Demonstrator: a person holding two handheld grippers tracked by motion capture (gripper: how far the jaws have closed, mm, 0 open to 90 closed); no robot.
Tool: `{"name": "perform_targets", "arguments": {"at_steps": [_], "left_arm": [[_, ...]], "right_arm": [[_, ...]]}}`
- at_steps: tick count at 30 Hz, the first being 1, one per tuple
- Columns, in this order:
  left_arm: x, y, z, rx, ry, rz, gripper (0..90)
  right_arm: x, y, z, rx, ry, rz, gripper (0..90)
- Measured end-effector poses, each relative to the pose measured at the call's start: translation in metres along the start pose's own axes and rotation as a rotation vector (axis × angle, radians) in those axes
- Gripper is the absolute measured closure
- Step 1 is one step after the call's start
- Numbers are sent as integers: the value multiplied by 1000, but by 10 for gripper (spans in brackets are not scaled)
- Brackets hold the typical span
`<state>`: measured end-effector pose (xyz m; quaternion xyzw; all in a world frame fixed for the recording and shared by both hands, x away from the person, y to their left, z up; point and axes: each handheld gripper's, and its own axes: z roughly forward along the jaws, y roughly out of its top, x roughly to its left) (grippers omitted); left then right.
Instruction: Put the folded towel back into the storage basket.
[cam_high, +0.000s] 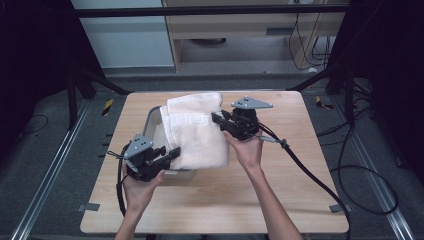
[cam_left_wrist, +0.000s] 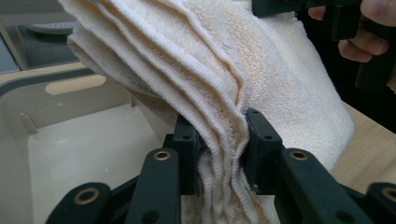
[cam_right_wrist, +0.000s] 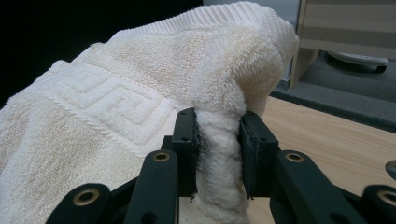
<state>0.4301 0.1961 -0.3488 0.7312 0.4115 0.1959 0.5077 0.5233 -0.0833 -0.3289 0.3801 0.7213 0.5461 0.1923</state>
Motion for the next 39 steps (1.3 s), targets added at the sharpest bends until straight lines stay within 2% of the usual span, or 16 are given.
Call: {"name": "perform_targets", "arguments": {"at_steps": [12, 24, 29, 34, 39], "left_arm": [[11, 1, -7, -1, 33, -9, 689], [29, 2, -16, -1, 73, -31, 689], [36, 0, -17, 3, 98, -37, 688], [43, -2, -17, 12, 103, -47, 689], [49, -3, -16, 16, 122, -41, 689]], "right_arm": [[9, 7, 15, 8, 5, -10, 706], [22, 16, 34, 9, 15, -24, 706], [27, 17, 44, 13, 15, -28, 706], [27, 13, 53, 19, 26, -11, 706], [30, 13, 61, 22, 22, -25, 706]]}}
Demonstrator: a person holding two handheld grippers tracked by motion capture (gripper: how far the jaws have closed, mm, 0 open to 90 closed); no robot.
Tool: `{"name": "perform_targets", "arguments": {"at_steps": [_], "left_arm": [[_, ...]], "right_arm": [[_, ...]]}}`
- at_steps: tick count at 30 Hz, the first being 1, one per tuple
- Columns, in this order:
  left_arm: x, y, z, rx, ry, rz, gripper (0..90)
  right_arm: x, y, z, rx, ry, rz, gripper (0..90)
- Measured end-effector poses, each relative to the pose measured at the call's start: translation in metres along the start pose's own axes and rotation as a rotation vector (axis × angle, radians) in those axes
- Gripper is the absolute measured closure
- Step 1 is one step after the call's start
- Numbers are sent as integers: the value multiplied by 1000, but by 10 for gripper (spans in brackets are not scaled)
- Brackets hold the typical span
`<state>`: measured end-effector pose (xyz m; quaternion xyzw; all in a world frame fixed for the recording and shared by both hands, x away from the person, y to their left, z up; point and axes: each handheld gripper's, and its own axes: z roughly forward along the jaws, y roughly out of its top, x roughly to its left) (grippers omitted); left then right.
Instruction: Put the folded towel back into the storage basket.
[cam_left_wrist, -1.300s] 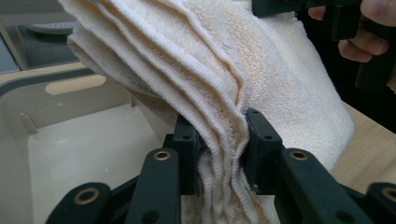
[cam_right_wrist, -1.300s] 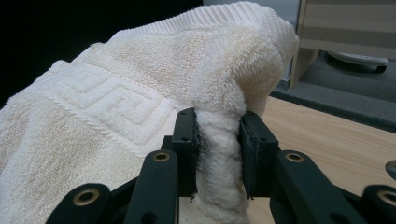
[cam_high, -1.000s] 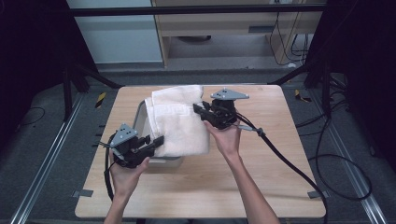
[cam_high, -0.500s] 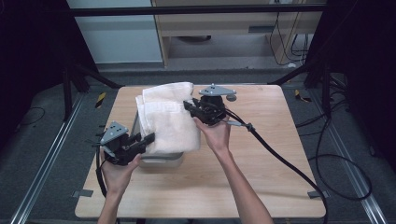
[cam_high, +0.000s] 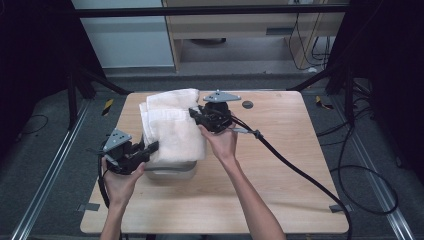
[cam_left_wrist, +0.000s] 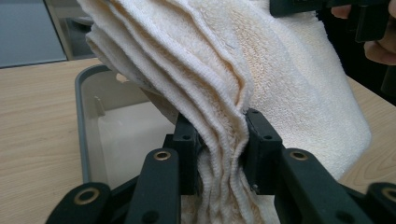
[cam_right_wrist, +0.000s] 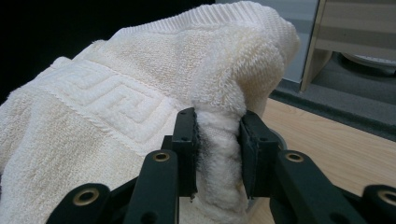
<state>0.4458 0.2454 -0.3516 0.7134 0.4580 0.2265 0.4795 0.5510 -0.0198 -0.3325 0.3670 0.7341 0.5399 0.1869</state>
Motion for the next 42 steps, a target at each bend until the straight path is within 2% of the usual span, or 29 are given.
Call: {"name": "perform_targets", "arguments": {"at_steps": [9, 25, 42], "left_arm": [[11, -1, 0, 10, 31, -5, 690], [29, -7, 5, 34, 48, -27, 690], [39, -19, 22, 101, 73, -26, 690]], "right_arm": [[5, -1, 15, -1, 7, 7, 706], [9, -6, 39, 19, 8, 9, 706], [7, -23, 60, 69, -12, 19, 705]]}}
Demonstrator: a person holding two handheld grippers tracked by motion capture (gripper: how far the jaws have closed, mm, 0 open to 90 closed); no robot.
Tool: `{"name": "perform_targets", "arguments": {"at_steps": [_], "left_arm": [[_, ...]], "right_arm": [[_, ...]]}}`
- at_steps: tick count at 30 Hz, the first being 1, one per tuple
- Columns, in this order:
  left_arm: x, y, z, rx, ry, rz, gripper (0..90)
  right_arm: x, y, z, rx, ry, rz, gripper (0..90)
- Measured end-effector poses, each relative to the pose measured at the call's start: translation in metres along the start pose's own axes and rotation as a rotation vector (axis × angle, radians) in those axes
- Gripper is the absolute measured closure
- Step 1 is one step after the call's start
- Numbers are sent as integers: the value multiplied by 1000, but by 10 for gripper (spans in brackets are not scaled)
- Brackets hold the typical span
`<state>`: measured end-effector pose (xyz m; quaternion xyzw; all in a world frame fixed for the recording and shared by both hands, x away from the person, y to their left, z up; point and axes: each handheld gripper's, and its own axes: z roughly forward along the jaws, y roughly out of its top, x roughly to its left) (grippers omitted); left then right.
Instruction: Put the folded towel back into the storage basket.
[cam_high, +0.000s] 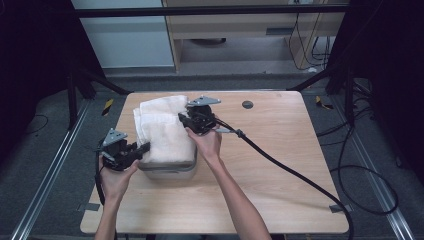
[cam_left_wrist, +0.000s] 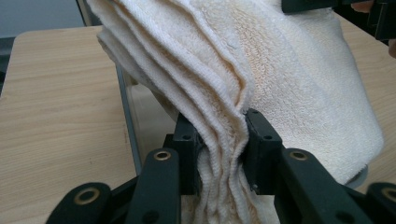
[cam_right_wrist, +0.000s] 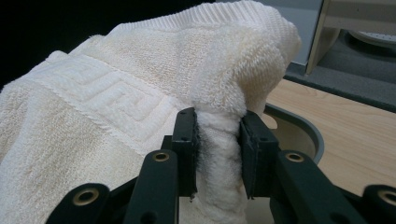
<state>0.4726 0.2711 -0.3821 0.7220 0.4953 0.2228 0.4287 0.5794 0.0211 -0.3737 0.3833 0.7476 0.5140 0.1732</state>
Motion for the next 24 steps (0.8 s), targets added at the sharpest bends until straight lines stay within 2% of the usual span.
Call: {"name": "perform_targets", "arguments": {"at_steps": [24], "left_arm": [[4, -14, 22, 72, 24, 5, 689]], "right_arm": [[-1, -22, 20, 80, -41, -6, 698]]}}
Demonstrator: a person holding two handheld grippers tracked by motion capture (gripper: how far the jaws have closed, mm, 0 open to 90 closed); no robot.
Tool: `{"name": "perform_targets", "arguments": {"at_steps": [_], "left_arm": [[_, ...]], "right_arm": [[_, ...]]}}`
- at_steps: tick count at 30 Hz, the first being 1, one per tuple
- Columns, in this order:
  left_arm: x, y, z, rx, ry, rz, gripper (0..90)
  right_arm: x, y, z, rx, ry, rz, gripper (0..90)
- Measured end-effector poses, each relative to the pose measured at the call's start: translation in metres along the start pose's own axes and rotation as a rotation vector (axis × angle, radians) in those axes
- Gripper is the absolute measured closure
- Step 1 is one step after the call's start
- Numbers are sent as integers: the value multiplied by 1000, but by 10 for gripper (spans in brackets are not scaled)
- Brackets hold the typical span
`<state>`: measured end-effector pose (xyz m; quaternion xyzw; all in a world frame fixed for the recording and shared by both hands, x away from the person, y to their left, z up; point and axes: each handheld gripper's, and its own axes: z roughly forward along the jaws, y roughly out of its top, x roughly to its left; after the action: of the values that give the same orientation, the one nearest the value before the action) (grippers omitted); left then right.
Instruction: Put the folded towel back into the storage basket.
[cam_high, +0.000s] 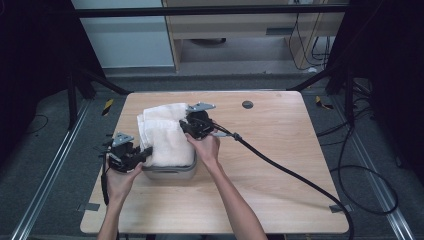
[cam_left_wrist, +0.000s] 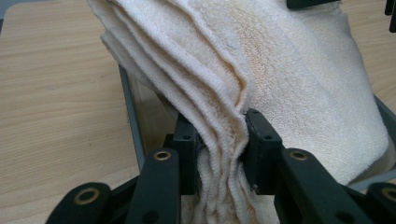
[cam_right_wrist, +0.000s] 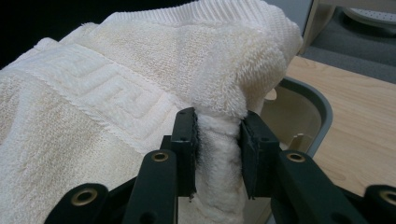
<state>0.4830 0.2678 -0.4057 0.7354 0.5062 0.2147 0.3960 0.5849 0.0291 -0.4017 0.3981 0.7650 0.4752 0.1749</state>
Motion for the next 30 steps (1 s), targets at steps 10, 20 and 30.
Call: {"name": "perform_targets", "arguments": {"at_steps": [10, 20, 30], "left_arm": [[-1, -4, 10, 34, 6, 7, 689], [1, -9, 20, 88, 5, 6, 684], [3, -10, 23, 102, 32, -6, 591]], "right_arm": [[-5, -10, 8, 36, -7, 13, 694], [-4, -19, 12, 63, -26, 4, 686], [-3, -25, 14, 90, -63, -14, 635]]}}
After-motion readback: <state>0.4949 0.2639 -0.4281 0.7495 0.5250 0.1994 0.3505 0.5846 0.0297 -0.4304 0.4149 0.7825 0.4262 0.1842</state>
